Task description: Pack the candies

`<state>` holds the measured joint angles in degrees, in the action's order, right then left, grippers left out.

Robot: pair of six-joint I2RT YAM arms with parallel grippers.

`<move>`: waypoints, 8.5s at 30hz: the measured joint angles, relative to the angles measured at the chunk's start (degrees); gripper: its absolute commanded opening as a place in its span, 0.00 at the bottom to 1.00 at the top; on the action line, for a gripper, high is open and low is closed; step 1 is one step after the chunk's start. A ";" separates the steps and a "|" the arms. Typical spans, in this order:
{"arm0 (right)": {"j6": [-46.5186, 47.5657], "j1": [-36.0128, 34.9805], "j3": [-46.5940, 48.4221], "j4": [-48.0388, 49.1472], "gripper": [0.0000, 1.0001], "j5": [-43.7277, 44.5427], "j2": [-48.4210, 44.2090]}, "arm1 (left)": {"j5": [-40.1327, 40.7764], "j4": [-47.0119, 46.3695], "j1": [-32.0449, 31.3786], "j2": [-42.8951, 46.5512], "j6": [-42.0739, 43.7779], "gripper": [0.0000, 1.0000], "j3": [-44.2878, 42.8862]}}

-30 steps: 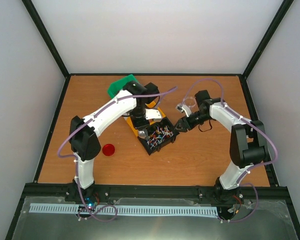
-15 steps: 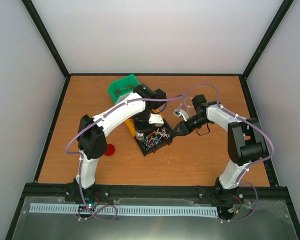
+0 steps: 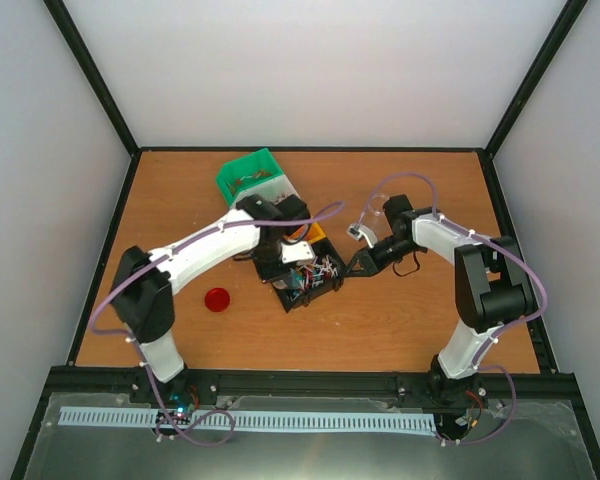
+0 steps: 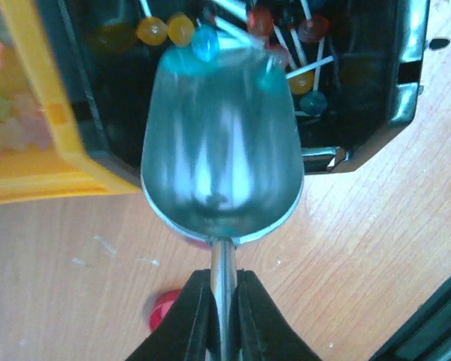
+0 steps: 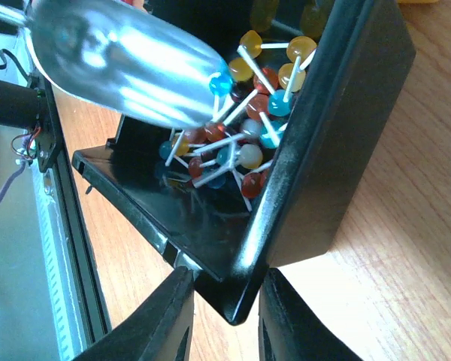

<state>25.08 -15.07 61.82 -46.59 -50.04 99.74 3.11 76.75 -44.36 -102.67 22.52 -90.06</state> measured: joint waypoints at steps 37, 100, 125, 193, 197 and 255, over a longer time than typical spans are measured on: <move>-0.09 -0.50 2.91 -3.93 0.06 3.74 0.50 | -12.61 -24.87 5.99 14.19 9.25 0.01 22.14; 1.42 0.02 3.34 -4.09 0.10 -0.37 1.25 | -36.15 -71.34 14.27 15.54 -5.49 0.01 50.05; 4.85 0.68 7.91 -9.27 0.16 -1.97 0.46 | -39.58 -75.58 16.24 33.51 -5.77 0.01 56.35; -26.49 23.39 15.26 19.19 0.40 4.46 -0.15 | -34.40 -38.56 11.17 -13.66 0.35 0.01 -13.86; -26.88 23.39 15.26 19.43 0.40 4.48 -0.13 | -33.86 -36.46 10.67 -14.73 0.63 0.01 -16.17; -29.00 23.34 14.51 21.38 0.42 4.22 -0.13 | -22.51 -15.17 7.85 -25.75 2.99 0.01 -40.89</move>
<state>-3.92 8.27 76.34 -25.21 -45.82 99.61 -19.40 61.58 -36.51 -128.42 25.52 -130.96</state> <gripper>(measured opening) 0.422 0.094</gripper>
